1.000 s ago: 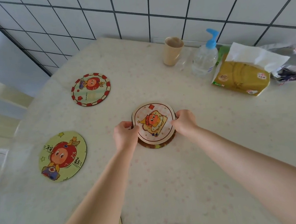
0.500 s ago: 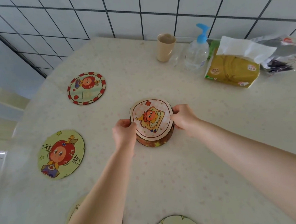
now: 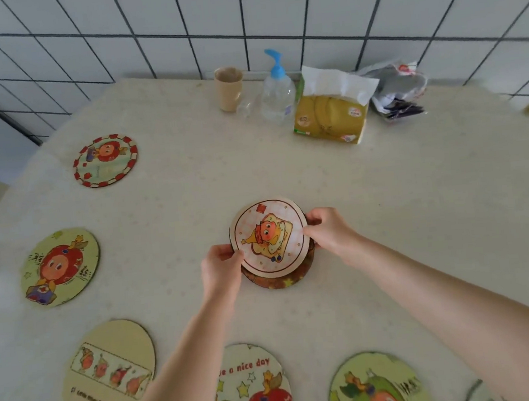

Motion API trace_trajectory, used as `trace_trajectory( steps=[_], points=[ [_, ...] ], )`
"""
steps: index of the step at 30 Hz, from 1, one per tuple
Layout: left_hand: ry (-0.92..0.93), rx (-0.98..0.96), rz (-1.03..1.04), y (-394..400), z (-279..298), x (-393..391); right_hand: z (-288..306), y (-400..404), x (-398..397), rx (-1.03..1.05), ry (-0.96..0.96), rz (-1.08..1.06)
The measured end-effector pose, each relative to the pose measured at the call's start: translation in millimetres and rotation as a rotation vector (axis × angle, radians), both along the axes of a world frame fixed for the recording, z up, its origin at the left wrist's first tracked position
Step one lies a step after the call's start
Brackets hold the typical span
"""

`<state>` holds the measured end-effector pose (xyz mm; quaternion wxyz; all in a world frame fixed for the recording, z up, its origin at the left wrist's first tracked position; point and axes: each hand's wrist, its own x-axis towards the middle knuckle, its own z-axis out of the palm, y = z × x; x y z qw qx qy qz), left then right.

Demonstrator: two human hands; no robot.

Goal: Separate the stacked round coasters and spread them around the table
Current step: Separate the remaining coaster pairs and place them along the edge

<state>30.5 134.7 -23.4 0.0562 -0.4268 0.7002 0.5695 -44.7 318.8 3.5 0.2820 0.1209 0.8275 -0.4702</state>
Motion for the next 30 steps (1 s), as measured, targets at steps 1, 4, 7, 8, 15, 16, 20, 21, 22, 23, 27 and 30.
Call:
trace_trajectory(
  steps=[1,4,7,8,15,16,20,21,22,23,27,30],
  points=[
    [0.003,0.0,-0.008,17,2,6,1,18,6,0.002,0.01,-0.001],
    [0.012,0.006,-0.032,78,4,22,2,82,29,0.002,0.035,-0.025],
    [0.012,0.022,-0.037,146,2,41,1,153,51,0.009,0.039,-0.057],
    [0.01,0.023,-0.045,170,2,46,0,177,58,0.01,0.038,-0.066],
    [0.028,-0.007,-0.195,315,5,49,6,319,98,0.093,0.083,-0.183],
    [0.028,-0.009,-0.217,329,6,47,7,334,101,0.109,0.092,-0.215],
    [0.008,0.005,-0.27,375,5,42,6,380,104,0.165,0.098,-0.278],
    [-0.005,0.003,-0.281,383,4,41,5,387,104,0.169,0.093,-0.284],
    [-0.017,-0.001,-0.289,389,2,40,4,393,103,0.17,0.09,-0.291],
    [-0.028,-0.003,-0.295,394,0,38,2,397,101,0.172,0.085,-0.295],
    [-0.07,0.005,-0.305,402,-7,34,-7,406,94,0.177,0.072,-0.303],
    [-0.08,-0.028,-0.381,401,-9,31,-8,408,88,0.2,0.071,-0.314]
  ],
)
